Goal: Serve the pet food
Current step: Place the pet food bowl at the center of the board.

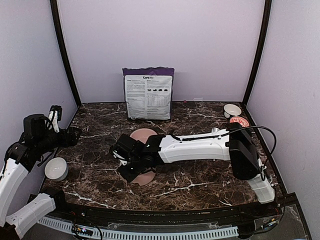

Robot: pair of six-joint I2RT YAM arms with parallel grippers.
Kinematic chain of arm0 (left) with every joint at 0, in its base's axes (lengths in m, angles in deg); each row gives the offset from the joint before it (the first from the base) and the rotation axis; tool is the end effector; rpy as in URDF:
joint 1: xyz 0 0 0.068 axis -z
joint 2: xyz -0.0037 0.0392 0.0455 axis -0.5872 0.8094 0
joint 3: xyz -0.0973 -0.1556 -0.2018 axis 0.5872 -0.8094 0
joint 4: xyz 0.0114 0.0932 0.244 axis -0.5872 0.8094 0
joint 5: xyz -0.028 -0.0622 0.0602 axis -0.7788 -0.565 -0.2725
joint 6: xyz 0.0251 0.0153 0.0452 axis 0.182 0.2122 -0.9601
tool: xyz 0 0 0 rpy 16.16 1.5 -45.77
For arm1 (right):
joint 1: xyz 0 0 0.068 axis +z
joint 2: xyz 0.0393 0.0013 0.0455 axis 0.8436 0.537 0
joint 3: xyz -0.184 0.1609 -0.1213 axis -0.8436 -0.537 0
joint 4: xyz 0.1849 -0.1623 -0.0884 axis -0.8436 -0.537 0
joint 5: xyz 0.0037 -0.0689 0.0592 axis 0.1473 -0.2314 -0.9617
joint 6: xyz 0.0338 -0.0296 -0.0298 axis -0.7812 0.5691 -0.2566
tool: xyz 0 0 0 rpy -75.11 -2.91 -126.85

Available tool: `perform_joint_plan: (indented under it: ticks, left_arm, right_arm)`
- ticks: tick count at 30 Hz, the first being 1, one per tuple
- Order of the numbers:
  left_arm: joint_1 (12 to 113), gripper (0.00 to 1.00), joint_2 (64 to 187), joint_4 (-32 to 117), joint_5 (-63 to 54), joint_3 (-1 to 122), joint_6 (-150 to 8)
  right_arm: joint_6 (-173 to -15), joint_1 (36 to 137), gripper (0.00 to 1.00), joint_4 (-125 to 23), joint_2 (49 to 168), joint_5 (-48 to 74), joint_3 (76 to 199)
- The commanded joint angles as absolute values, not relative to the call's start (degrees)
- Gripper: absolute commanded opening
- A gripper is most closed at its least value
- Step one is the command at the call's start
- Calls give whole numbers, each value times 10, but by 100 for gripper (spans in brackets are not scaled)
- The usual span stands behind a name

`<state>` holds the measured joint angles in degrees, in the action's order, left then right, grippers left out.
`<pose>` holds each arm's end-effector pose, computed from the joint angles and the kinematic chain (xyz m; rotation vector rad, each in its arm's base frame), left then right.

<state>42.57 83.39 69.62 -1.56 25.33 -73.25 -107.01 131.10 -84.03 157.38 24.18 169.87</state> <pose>0.1412 -0.0198 0.2933 0.0166 1.9605 -0.2717 0.1438 0.4804 0.1900 -1.1709 2.3614 0.5380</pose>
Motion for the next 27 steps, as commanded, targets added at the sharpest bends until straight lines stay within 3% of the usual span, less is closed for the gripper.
perform_joint_plan:
  ticks: [1,14,18,27]
  left_arm:
    - [427,89,828,687,-10,244,-737]
    - [427,89,832,686,-7,242,-737]
    - [427,89,834,687,-5,242,-735]
    - [427,89,829,687,-4,242,-735]
  right_arm:
    - [-1047,1303,0,-818,1608,201,1760]
    - [-999,1303,0,-850,1654,151,1774]
    - [-997,1297,12,-867,1655,147,1794]
    - [-1013,1275,50,-862,1590,138,1793]
